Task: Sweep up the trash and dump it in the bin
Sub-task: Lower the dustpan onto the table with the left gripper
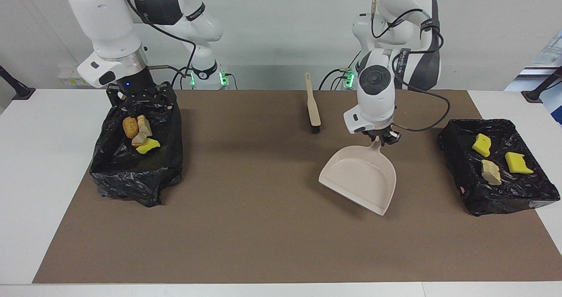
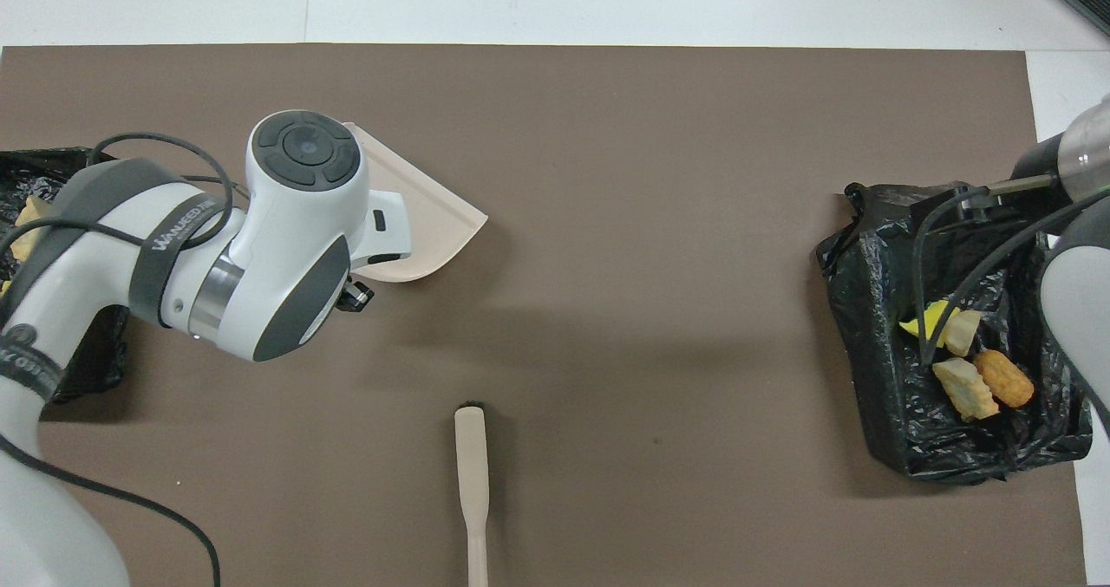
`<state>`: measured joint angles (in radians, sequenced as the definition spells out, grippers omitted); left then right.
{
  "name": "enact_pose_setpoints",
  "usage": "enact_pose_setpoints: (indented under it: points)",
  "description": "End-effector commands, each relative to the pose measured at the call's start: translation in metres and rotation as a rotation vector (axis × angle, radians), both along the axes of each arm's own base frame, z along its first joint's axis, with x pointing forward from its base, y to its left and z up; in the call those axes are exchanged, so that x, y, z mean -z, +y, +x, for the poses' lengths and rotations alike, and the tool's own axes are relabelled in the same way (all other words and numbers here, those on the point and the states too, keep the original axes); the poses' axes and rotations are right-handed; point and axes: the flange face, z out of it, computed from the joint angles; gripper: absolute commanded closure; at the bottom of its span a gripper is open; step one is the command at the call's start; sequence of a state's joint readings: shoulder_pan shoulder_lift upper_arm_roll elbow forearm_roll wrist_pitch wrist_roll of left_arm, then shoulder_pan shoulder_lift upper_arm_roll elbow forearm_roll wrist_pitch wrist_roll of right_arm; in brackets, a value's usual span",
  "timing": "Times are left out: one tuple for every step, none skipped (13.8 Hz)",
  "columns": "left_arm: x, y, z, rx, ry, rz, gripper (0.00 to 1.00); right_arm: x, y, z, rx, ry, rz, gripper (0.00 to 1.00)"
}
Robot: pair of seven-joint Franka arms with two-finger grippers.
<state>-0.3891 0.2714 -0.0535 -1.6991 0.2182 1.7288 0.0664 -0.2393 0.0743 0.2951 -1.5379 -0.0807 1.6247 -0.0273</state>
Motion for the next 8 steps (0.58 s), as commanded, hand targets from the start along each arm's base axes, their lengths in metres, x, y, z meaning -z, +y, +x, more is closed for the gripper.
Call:
enact_pose_setpoints:
  points:
    - [0.000, -0.029, 0.011, -0.141, -0.049, -0.081, 1.00, -0.001, -0.005, -0.003, 0.022, 0.003, 0.017, 0.00]
    - [-0.001, -0.038, 0.010, -0.196, -0.070, -0.110, 1.00, -0.001, -0.003, -0.003, 0.016, 0.001, 0.014, 0.00]
    - [0.000, -0.048, 0.011, -0.261, -0.100, -0.145, 1.00, -0.002, -0.003, -0.003, 0.015, 0.000, 0.015, 0.00]
    - [0.000, -0.058, 0.009, -0.302, -0.115, -0.162, 1.00, -0.001, -0.003, -0.003, 0.015, 0.001, 0.015, 0.00]
    - [0.008, -0.060, 0.009, -0.320, -0.107, -0.157, 1.00, -0.002, -0.004, -0.003, 0.015, 0.000, 0.015, 0.00]
    - [0.013, -0.066, 0.007, -0.316, -0.101, -0.153, 1.00, -0.001, -0.004, -0.003, 0.013, 0.001, 0.014, 0.00]
    - [0.014, -0.068, 0.006, -0.321, -0.101, -0.156, 1.00, -0.001, -0.007, -0.003, 0.019, 0.003, 0.016, 0.00]
    - [0.014, -0.067, 0.006, -0.349, -0.104, -0.157, 1.00, -0.002, -0.010, -0.004, 0.024, 0.011, 0.009, 0.00]
